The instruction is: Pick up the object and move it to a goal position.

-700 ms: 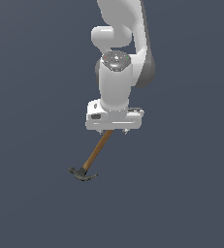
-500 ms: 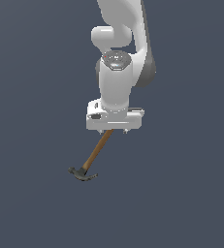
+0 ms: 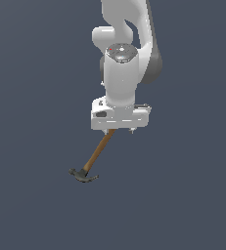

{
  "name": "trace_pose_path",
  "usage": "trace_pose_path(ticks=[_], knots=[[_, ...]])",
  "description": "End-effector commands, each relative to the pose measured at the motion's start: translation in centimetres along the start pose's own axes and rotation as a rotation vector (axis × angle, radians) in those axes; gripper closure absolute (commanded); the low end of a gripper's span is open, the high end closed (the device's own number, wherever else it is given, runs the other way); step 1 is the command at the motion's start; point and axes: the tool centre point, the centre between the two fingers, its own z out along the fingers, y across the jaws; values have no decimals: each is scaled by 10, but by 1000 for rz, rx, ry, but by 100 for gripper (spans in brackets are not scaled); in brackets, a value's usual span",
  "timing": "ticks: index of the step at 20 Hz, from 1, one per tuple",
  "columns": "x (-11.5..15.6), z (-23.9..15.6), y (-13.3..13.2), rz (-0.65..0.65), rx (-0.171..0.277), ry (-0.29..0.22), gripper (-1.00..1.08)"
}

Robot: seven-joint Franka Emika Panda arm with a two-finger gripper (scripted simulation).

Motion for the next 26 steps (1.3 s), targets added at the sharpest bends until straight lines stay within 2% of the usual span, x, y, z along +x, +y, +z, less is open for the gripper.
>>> trace_pose_path(ticks=[1,11,26], knots=[[0,1,1,5,0,-2,-92],[1,28,16,145,3,-12,-92],[-7,111,66,575,-16,-41,-92]])
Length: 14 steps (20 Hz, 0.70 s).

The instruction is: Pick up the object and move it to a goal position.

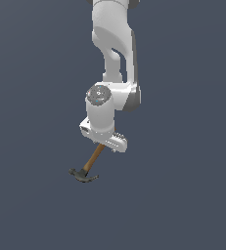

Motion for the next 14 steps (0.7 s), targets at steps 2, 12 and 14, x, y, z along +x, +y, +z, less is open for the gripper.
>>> trace_pose_path(ticks=[2,12,14], knots=[[3,15,9,78,-6,-2,-92],[6,32,20,167,-14,-4,-92],[6,31,20,161,-14,-4,-92]])
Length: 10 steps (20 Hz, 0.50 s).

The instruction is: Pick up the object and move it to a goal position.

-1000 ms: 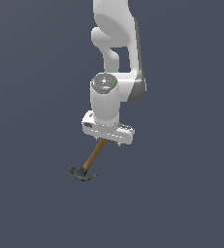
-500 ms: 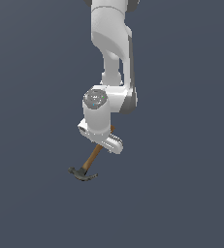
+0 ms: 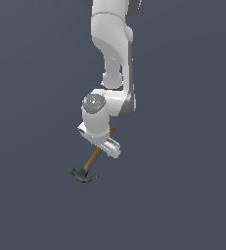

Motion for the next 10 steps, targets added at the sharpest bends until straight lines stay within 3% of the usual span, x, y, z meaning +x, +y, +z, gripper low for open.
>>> trace_pose_path(ticks=[1,10], knots=[[0,1,0,0,0,0,-92],[-1,40,1,5,0,1,-92]])
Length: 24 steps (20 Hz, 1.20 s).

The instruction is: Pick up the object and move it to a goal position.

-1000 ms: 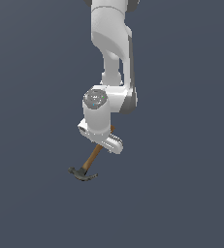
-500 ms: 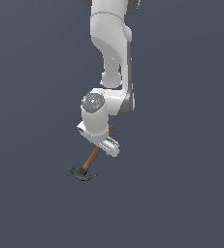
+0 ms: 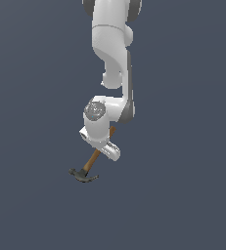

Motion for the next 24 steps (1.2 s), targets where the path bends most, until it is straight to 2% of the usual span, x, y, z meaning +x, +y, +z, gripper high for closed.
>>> trace_pose_path(ticks=[1,6,7,24], knots=[[0,12,0,1,0,0,-92],[1,19,0,2,0,0,-92],[1,19,0,2,0,0,108],[0,6,4,4,1,2,108]])
